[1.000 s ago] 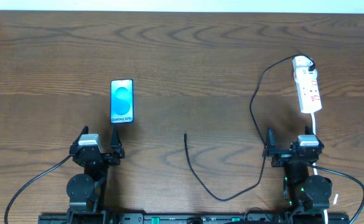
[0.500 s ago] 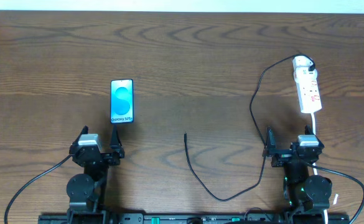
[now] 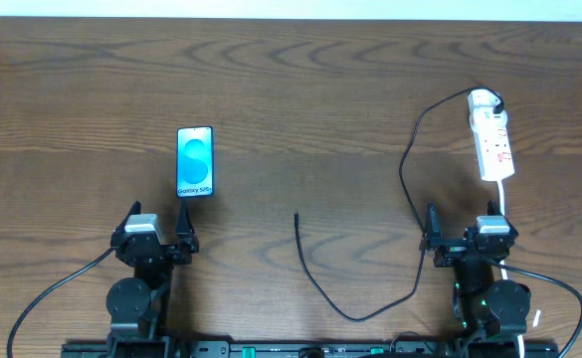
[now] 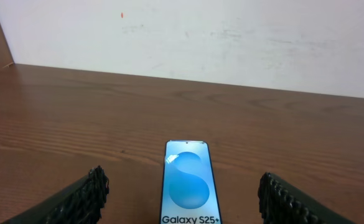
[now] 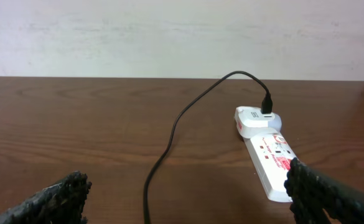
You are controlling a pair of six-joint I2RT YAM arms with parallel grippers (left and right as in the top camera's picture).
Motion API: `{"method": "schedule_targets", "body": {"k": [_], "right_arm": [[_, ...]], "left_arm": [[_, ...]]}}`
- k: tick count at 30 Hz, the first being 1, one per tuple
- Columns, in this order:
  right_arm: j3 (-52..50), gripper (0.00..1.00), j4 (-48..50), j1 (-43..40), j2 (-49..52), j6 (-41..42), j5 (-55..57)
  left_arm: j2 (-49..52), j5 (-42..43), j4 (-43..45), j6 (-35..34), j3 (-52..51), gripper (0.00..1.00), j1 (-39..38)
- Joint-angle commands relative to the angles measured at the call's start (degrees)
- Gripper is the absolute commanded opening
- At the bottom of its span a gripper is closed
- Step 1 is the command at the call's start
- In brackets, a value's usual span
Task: Plug charger to phone and switch on socket
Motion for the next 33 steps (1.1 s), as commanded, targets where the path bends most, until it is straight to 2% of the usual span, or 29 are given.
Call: {"method": "schedule_targets", "body": {"k": [1, 20, 27, 33], "right_arm": [[-0.39, 0.99, -0.02, 0.24, -0.44, -0.68, 0.63], [-0.39, 0.99, -0.02, 0.24, -0.44, -0.68, 0.63], [-0.39, 0.99, -0.02, 0.24, -0.44, -0.68, 0.63], [-0.39, 0.99, -0.02, 0.24, -0.44, -0.68, 0.63]], "left_arm": [[-0.37, -1.73, -2.36, 0.31, -0.9, 0.79, 0.24], [0.85, -1.14, -2.21, 0.33, 2.4, 0.79, 0.24], [7.96, -1.14, -2.56, 0.37, 7.5, 0.79, 0.24], [18.38, -0.28, -2.54, 0.61, 15.37, 0.79, 0.24]]}}
